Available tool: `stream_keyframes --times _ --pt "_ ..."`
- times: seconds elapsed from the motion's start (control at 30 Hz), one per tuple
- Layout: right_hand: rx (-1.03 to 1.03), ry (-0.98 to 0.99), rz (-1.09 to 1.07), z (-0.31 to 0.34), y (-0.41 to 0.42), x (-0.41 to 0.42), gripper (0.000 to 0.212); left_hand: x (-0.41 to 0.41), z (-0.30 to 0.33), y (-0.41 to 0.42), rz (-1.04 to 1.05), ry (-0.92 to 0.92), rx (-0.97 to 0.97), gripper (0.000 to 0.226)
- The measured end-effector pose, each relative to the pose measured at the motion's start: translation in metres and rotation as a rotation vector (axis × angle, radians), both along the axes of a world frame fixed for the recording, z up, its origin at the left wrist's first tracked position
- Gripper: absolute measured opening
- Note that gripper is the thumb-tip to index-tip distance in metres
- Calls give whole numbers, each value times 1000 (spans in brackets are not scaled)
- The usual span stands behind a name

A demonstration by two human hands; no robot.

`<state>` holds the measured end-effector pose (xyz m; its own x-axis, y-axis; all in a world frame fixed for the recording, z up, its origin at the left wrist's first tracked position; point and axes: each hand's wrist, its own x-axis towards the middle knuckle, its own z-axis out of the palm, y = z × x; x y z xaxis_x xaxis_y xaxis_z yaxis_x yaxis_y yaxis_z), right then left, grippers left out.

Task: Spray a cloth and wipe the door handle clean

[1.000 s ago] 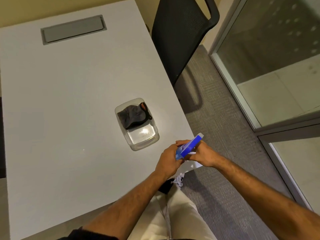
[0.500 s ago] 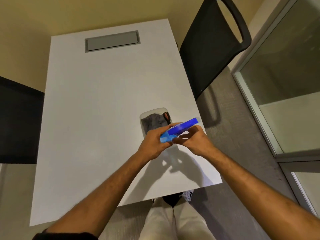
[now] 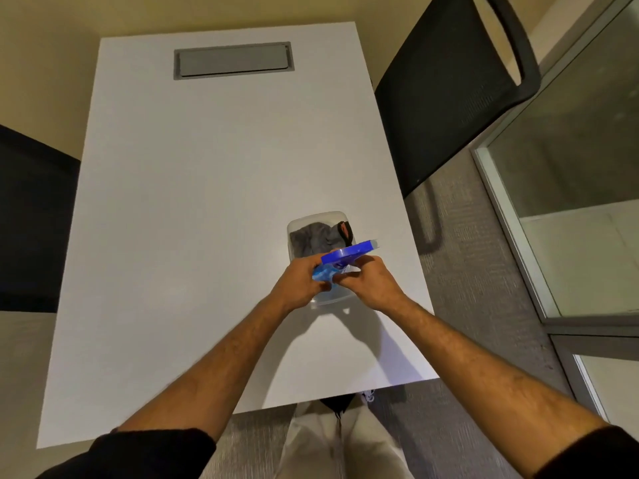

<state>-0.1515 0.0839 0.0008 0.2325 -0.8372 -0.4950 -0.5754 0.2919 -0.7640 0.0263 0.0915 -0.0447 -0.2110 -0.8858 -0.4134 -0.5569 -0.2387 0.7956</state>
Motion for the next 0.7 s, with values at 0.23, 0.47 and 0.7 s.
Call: stream_keyframes --times 0.23,0.47,0.7 --pt "-4 53 -10 -17 6 8 44 6 -12 3 -8 1 26 51" --pt "-46 123 33 -17 11 3 53 19 -2 -2 -121 -16 16 66" --pt "-109 247 -10 15 34 -55 43 60 63 -47 -140 -135 -121 73"
